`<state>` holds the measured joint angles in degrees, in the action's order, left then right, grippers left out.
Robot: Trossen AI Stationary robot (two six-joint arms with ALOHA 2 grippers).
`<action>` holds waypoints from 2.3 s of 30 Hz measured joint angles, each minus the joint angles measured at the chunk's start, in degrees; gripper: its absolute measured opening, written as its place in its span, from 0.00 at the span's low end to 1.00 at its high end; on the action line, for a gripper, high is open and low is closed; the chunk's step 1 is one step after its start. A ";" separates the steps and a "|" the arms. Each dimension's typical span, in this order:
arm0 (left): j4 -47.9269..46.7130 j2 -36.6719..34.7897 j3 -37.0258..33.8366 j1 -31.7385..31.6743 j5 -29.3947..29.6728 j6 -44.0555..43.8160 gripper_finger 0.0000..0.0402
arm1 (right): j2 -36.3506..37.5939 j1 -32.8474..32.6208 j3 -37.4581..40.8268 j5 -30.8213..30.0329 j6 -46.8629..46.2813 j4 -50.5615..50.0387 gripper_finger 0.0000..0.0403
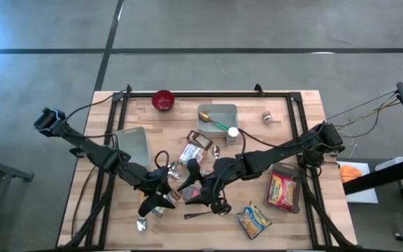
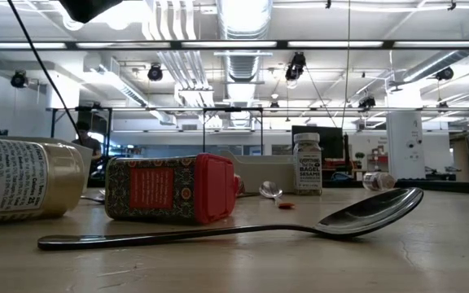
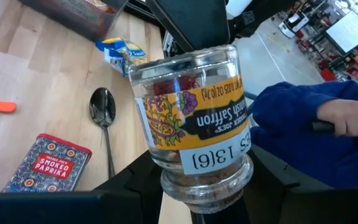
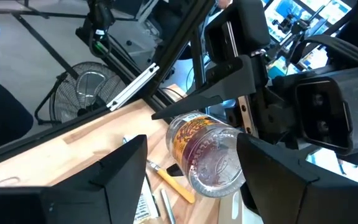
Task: Pick & Place Food Item
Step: Put the left brown seasoning bottle into the left gray bin
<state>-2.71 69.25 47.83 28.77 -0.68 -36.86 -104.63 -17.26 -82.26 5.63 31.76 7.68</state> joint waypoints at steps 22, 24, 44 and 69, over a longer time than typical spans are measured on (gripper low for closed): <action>-0.06 0.12 -0.17 0.92 -0.86 -0.42 0.40 | 0.25 0.18 0.09 -1.42 0.18 0.05 0.62; -0.04 0.64 -0.13 0.92 -0.88 -0.42 0.40 | 0.29 0.18 0.09 -1.42 0.19 0.41 0.62; -0.12 2.49 1.77 0.70 -1.98 1.12 0.40 | 0.42 1.02 0.09 -1.36 -6.10 0.17 0.90; 0.51 2.49 1.77 -2.25 -4.99 3.89 0.40 | 0.38 0.36 0.15 2.21 -0.06 -0.42 0.84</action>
<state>-2.20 71.75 49.60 26.53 -5.67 -32.97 -104.25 -16.91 -82.11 7.84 31.70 7.27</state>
